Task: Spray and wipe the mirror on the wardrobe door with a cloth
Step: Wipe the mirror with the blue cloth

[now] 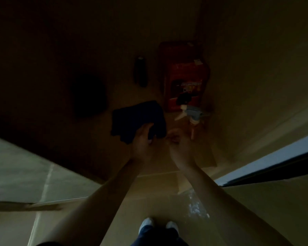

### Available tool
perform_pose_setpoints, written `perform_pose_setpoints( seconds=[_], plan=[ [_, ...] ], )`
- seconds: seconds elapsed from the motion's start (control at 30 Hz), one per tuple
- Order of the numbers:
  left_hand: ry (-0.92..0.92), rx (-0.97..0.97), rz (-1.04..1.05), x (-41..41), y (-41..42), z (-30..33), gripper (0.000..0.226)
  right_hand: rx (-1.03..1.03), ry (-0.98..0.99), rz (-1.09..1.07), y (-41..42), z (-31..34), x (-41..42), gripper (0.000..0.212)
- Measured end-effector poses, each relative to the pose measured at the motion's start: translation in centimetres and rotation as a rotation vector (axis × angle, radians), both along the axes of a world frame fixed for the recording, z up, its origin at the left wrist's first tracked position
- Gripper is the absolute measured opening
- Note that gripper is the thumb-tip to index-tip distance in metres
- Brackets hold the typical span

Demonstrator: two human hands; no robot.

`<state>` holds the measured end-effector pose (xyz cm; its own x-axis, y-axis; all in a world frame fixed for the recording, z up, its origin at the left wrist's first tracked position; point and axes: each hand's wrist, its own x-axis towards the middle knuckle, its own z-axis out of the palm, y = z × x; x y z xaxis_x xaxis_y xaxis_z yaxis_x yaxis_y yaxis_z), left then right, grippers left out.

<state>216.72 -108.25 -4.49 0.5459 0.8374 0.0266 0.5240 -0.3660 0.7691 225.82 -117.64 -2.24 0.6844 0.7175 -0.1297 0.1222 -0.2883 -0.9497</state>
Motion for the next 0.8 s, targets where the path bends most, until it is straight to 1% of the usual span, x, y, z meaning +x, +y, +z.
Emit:
perform_pose_setpoints(
  seconds=[0.07,0.13,0.23,0.3,0.33,0.37,0.43,0.47,0.53,0.57,0.6,0.63,0.67,0.73,0.8],
  plan=[
    [0.081,0.049,0.034,-1.5,1.0,-0.1,0.052,-0.013,-0.03,0.082,1.9,-0.5,-0.3,0.021],
    [0.189,0.138,0.028,-2.7,1.8,-0.1,0.055,-0.084,-0.126,0.186,3.5,-1.2,-0.2,0.028],
    [0.301,0.235,0.035,-3.8,2.9,-1.0,0.06,-0.164,-0.33,0.31,5.4,-1.9,0.5,0.043],
    [0.371,0.261,0.002,-4.0,3.6,-1.7,0.069,-0.223,-0.459,0.384,6.6,-2.4,1.2,0.054],
    [0.429,0.261,-0.039,-4.0,3.9,-2.0,0.068,-0.281,-0.545,0.412,7.2,-2.9,1.5,0.058],
    [0.482,0.262,-0.072,-4.0,4.2,-2.3,0.066,-0.33,-0.646,0.43,7.8,-3.3,1.9,0.059],
    [0.554,0.31,-0.142,-4.2,4.8,-3.2,0.067,-0.394,-0.765,0.474,8.5,-3.8,2.4,0.059],
    [0.583,0.313,-0.17,-4.3,5.2,-3.5,0.07,-0.407,-0.787,0.513,8.8,-4.0,2.6,0.06],
    [0.602,0.305,-0.222,-4.0,5.3,-3.5,0.071,-0.451,-0.833,0.61,9.0,-3.9,2.9,0.065],
    [0.601,0.295,-0.22,-3.7,5.4,-3.4,0.067,-0.462,-0.847,0.639,9.1,-4.4,2.9,0.068],
    [0.65,0.274,-0.223,-3.4,5.4,-3.1,0.061,-0.444,-0.842,0.638,9.1,-4.5,2.8,0.073],
    [0.705,0.271,-0.218,-3.2,5.4,-3.0,0.057,-0.421,-0.79,0.619,9.2,-4.6,2.6,0.078],
    [0.731,0.281,-0.205,-3.2,5.4,-3.1,0.055,-0.412,-0.727,0.591,9.2,-5.1,2.5,0.077],
    [0.749,0.292,-0.203,-3.2,5.2,-3.0,0.055,-0.425,-0.664,0.571,9.2,-5.2,2.3,0.066],
    [0.728,0.273,-0.211,-3.3,4.6,-2.6,0.059,-0.465,-0.701,0.566,8.8,-4.7,2.2,0.062]
  ],
)
